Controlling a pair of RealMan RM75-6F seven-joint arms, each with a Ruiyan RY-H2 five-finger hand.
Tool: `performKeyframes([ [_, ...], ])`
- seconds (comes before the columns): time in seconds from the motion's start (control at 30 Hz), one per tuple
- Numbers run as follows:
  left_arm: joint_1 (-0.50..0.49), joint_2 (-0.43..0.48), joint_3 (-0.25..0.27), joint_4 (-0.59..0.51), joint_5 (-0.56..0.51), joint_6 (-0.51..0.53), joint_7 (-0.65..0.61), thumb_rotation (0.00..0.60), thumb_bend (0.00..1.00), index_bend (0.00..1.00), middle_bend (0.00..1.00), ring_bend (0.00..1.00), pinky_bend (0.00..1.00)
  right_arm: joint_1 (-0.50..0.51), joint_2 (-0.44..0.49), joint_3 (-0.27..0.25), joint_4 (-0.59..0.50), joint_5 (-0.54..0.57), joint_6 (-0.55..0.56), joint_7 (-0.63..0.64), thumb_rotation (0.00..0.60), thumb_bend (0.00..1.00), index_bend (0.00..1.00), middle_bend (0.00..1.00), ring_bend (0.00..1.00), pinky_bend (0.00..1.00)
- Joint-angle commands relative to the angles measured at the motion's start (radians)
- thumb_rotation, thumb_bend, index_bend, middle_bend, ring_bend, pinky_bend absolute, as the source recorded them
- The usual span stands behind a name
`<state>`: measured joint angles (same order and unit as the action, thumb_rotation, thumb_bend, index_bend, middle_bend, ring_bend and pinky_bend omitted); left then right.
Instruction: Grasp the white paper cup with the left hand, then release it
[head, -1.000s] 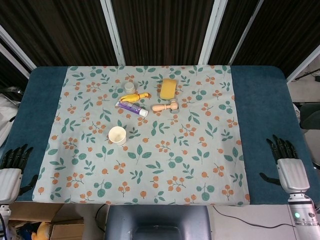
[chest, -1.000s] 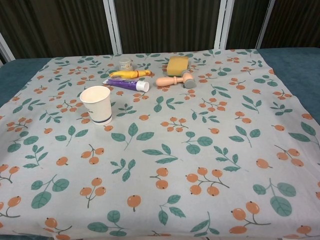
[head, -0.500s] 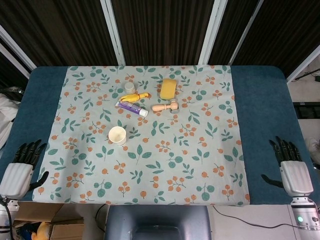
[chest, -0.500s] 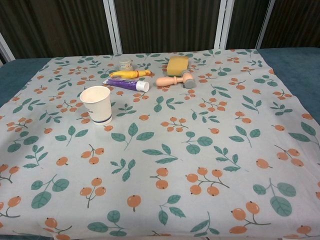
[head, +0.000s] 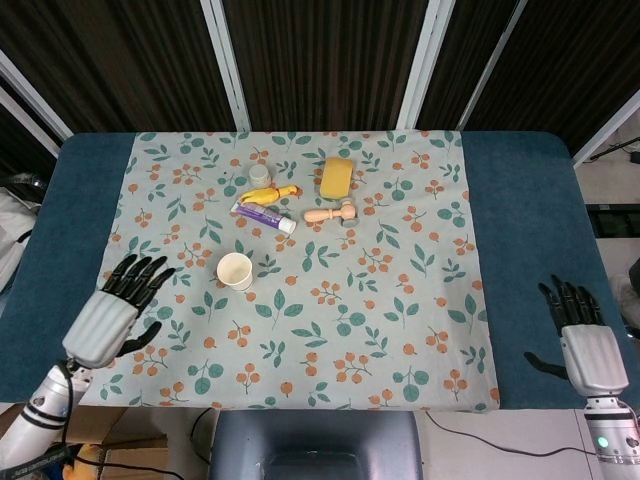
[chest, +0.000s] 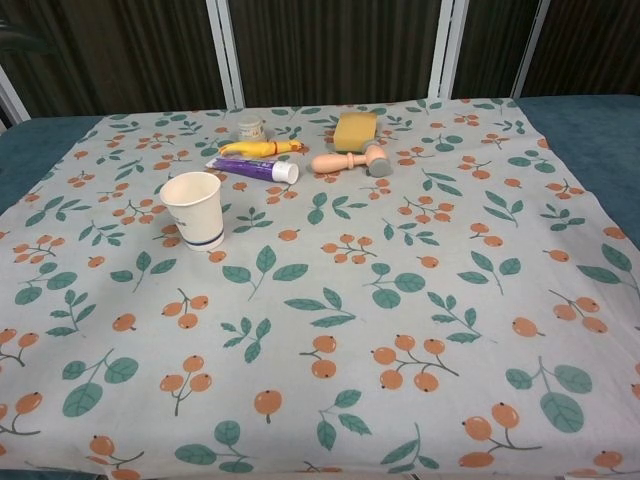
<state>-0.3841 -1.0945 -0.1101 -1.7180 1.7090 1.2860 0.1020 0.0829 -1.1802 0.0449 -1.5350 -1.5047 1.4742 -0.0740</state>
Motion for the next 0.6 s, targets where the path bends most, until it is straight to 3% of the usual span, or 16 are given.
performKeyframes([
  [0.03,-0.152,-0.067,-0.058,-0.048,-0.071,-0.207,0.113,0.600,0.31,0.00,0.00,0.00,0.00,0.002,-0.006,-0.002,0.006,0.002,-0.008,-0.004,0.600,0.22,0.00,0.00,0.00,0.00],
  [0.23,-0.265,-0.135,-0.087,-0.088,-0.310,-0.417,0.334,0.600,0.31,0.00,0.00,0.00,0.00,0.006,0.002,-0.004,-0.005,0.000,-0.020,-0.011,0.600,0.22,0.00,0.00,0.00,0.00],
  [0.6,-0.436,-0.333,-0.118,0.084,-0.637,-0.487,0.573,0.600,0.31,0.00,0.00,0.00,0.00,0.004,-0.008,-0.007,0.007,0.009,-0.031,-0.013,0.600,0.22,0.00,0.00,0.00,0.00],
])
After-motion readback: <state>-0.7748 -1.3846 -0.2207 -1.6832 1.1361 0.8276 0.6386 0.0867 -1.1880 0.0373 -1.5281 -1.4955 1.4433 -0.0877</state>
